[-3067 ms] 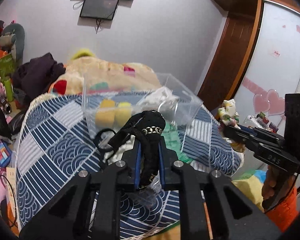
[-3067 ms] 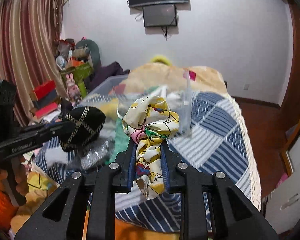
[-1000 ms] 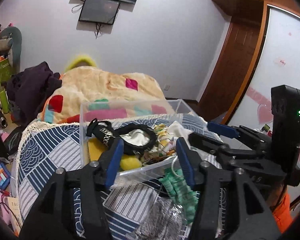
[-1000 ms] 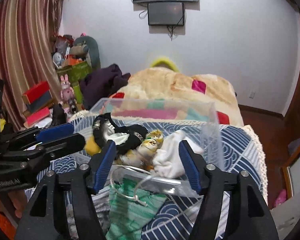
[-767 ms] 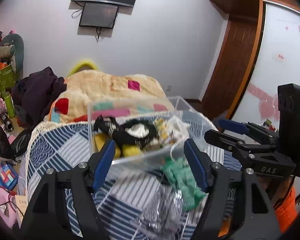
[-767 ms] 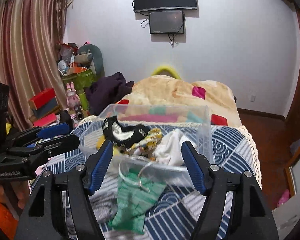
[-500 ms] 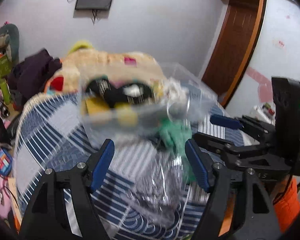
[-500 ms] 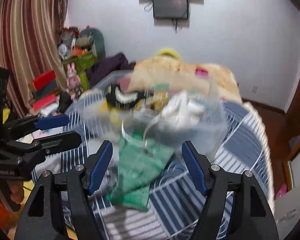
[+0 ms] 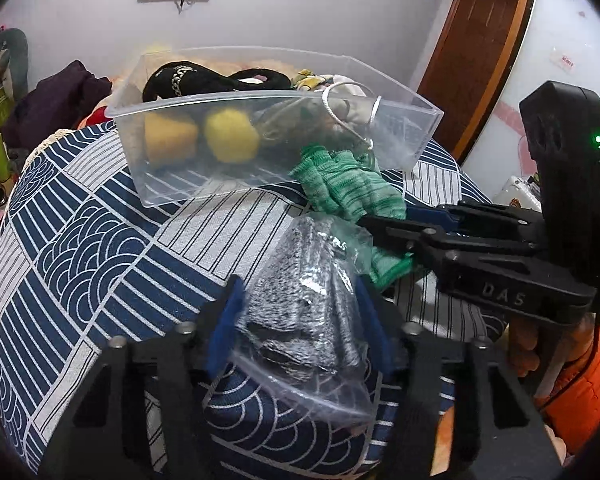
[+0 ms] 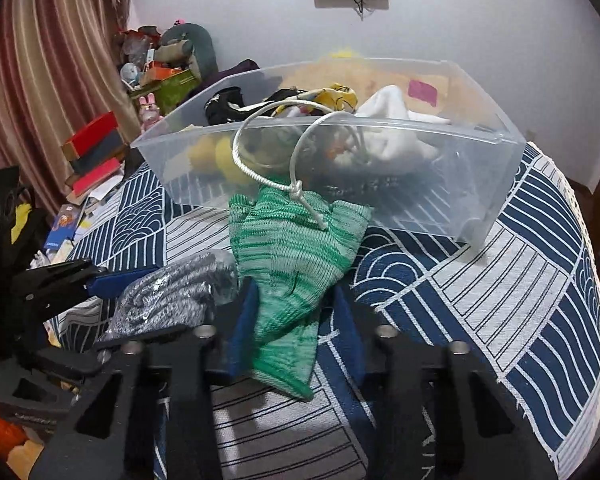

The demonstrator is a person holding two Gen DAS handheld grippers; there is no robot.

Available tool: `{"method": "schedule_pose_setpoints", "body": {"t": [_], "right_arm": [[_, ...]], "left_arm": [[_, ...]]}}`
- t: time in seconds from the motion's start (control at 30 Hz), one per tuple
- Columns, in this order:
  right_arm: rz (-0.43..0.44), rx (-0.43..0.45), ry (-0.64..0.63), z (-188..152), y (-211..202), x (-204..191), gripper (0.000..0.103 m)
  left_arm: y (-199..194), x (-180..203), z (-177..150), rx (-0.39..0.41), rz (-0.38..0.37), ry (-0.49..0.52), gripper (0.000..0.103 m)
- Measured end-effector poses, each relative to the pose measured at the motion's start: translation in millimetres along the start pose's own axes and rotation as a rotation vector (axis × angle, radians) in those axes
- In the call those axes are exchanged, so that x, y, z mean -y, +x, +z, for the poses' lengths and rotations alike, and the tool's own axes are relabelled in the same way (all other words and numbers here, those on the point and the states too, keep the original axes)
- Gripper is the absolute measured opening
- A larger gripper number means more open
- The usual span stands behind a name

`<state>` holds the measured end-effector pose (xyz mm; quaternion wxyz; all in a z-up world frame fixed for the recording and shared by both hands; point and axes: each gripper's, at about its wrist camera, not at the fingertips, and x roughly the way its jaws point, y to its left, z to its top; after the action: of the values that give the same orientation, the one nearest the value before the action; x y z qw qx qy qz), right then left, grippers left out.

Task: Organize soft objects
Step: 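Grasp the bagged grey sock with the left tool while the right grasps the green glove, then drop the sock into the box with the left tool while the right drops the green glove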

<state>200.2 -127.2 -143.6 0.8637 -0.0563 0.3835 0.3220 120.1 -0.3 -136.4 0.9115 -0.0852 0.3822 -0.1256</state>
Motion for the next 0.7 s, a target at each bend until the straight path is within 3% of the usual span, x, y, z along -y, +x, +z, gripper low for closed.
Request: {"method": "schedule_pose_setpoints", "body": {"t": [0.07, 0.17, 0.4, 0.7], "right_arm": [[0.003, 0.008, 0.002, -3, -4, 1, 0.017], [0.007, 0.026, 0.006, -7, -14, 2, 0.014], [-0.013, 0.118, 0.017, -7, -54, 9, 0.013], [-0.07, 0.259, 0.002, 16, -91, 11, 0.013]], "left_arm": [[-2, -3, -1, 0.005, -0.009, -0.012, 0.035], [-11, -5, -1, 0.022, 0.004, -0.016, 0.031], [-45, -11, 12, 0.115, 0.03, -0.021, 0.031], [-90, -13, 56, 0.277, 0.064, -0.01, 0.031]]}}
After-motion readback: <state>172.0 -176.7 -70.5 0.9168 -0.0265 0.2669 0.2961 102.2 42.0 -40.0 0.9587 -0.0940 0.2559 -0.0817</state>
